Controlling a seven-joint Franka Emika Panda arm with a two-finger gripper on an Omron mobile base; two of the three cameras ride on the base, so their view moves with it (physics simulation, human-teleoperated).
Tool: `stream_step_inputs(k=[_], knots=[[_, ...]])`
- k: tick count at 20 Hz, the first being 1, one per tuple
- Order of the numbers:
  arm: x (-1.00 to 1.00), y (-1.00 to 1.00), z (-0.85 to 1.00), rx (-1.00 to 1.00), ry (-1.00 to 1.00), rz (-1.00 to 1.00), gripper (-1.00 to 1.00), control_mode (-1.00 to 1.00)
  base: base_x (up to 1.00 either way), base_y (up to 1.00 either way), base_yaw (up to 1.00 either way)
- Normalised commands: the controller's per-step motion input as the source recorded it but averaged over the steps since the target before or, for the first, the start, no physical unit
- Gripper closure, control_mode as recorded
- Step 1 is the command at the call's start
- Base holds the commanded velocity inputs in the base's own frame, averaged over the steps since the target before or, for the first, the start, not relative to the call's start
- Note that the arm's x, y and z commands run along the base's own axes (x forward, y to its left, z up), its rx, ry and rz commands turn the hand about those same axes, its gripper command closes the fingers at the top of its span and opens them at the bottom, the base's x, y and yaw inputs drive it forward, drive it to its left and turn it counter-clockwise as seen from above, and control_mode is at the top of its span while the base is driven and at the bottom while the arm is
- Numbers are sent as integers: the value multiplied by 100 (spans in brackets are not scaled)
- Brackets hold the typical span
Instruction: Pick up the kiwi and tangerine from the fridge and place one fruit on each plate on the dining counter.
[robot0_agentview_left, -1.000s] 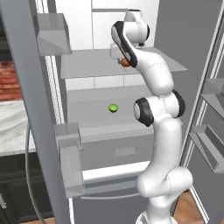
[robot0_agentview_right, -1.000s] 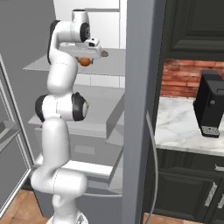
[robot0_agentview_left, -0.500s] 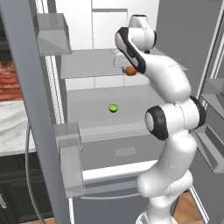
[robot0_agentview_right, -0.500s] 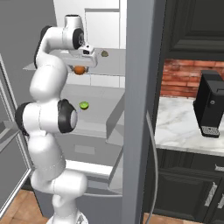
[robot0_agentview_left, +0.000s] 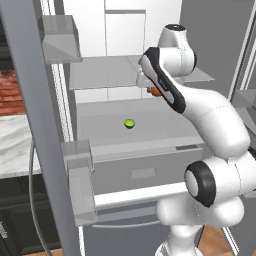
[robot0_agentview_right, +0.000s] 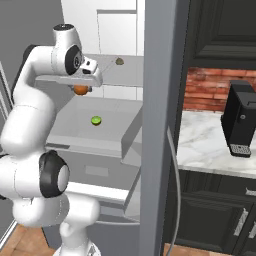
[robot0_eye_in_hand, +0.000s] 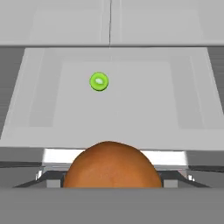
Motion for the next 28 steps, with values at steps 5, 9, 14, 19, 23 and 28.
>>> stream_step_inputs(k=[5, 9, 14, 19, 23, 28], knots=[[-69, 0, 5, 0, -25, 0, 100, -100, 0, 0, 0], [-75, 0, 10, 0, -3, 0, 100, -100, 0, 0, 0], [-46, 0, 0, 0, 0, 0, 100, -100, 0, 0, 0], [-53, 0, 0, 0, 1, 0, 100, -100, 0, 0, 0], [-52, 0, 0, 0, 0, 0, 100, -100, 0, 0, 0], [-65, 0, 4, 0, 0, 0, 100, -100, 0, 0, 0]])
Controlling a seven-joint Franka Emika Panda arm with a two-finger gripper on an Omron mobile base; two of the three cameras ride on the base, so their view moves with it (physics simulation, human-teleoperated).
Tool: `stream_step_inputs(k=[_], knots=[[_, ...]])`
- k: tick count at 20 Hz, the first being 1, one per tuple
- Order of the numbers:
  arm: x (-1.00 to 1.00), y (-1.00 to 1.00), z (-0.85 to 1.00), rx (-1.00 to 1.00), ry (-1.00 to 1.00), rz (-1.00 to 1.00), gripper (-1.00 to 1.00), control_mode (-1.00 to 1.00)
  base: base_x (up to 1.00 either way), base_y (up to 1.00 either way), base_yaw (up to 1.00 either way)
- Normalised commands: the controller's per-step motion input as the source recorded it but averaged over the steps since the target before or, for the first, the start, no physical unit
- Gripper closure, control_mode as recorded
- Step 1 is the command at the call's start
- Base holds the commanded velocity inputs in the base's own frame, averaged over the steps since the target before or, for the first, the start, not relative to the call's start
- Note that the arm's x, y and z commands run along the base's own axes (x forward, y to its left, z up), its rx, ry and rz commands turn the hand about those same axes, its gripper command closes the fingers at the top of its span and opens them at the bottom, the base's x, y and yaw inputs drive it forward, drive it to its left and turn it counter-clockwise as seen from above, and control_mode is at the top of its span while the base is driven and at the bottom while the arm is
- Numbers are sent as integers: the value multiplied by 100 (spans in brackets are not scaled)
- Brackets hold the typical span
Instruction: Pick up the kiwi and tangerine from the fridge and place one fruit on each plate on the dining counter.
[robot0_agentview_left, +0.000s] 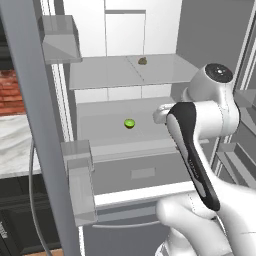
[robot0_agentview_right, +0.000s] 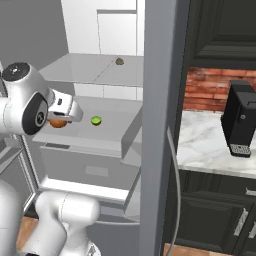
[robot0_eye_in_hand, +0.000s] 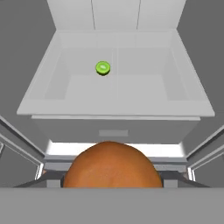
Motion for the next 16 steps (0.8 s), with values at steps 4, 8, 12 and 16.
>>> stream_step_inputs(k=[4, 8, 12, 16], knots=[[-9, 0, 0, 0, 0, 0, 100, -100, 0, 0, 0], [0, 0, 0, 0, 0, 0, 100, -100, 0, 0, 0], [0, 0, 0, 0, 0, 0, 100, 100, -75, 6, 0], [0, 0, 0, 0, 0, 0, 100, 100, -100, 16, 0]])
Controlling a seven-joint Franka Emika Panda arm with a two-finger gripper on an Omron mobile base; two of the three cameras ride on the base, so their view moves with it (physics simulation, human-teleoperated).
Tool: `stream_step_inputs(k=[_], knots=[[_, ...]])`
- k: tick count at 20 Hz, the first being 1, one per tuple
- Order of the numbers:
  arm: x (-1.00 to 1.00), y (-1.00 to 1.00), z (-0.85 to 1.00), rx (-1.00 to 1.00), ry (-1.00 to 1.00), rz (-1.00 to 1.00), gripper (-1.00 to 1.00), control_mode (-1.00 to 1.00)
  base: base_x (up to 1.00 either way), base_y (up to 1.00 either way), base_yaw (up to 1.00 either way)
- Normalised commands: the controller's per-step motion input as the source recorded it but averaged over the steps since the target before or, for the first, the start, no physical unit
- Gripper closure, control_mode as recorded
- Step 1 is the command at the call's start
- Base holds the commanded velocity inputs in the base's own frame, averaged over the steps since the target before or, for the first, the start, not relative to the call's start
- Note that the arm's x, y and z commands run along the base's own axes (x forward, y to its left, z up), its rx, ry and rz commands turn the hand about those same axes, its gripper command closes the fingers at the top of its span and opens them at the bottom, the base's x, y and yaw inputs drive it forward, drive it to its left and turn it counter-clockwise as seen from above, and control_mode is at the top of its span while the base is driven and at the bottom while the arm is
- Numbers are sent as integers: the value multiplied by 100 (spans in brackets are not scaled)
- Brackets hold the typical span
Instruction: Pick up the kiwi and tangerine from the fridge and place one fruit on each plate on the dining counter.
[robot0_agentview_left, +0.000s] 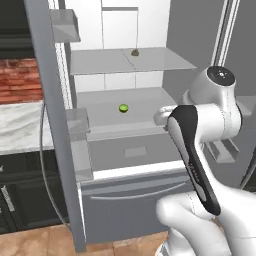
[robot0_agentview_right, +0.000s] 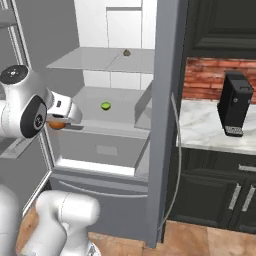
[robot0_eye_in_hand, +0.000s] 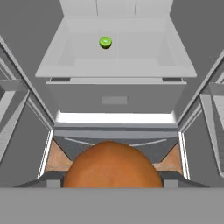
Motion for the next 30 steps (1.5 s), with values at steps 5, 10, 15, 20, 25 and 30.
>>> stream_step_inputs(k=[5, 10, 15, 20, 25, 30], knots=[[0, 0, 0, 0, 0, 0, 100, 100, -87, 50, 26], [0, 0, 0, 0, 0, 0, 100, 100, -82, 82, 57], [0, 0, 0, 0, 0, 0, 100, 100, -49, 91, 76], [0, 0, 0, 0, 0, 0, 100, 100, -16, 56, 90], [0, 0, 0, 0, 0, 0, 100, 100, -9, 23, 93], [0, 0, 0, 0, 0, 0, 100, 100, -10, 20, 89]])
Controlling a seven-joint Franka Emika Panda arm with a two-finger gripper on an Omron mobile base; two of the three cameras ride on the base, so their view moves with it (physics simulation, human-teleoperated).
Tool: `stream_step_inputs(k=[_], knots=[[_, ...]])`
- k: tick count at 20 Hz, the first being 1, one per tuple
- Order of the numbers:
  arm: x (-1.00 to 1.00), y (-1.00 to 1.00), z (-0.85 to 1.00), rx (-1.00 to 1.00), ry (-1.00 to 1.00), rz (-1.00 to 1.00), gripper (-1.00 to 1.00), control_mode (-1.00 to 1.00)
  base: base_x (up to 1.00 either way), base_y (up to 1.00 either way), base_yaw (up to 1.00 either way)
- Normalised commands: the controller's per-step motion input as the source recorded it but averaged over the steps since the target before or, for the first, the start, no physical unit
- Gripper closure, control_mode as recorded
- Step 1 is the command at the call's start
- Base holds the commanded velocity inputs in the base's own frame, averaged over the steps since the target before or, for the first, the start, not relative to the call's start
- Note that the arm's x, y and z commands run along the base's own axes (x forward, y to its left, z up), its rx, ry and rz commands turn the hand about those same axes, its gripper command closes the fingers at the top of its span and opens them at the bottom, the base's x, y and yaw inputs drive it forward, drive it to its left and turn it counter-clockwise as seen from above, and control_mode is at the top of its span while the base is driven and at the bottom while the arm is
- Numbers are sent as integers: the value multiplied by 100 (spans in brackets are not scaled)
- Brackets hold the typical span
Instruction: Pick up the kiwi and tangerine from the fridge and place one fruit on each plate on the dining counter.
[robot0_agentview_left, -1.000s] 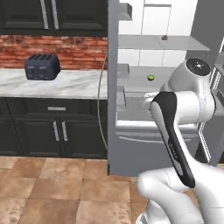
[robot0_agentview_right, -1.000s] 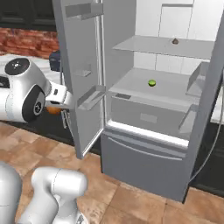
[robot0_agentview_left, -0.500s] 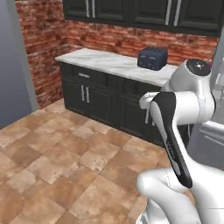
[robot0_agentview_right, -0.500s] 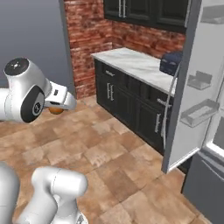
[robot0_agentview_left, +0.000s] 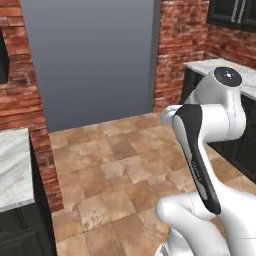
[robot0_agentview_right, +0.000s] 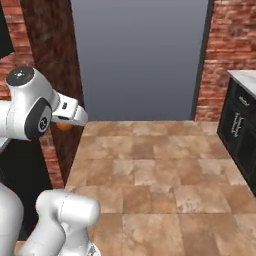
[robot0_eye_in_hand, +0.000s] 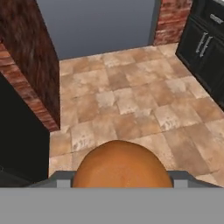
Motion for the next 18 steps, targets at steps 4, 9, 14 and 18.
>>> stream_step_inputs(k=[4, 9, 14, 18], knots=[[0, 0, 0, 0, 0, 0, 100, 100, -23, 26, 88], [0, 0, 0, 0, 0, 0, 100, 100, -16, 46, 83], [0, 0, 0, 0, 0, 0, 100, 100, -13, 56, 81], [0, 0, 0, 0, 0, 0, 100, 100, -4, 45, 91]])
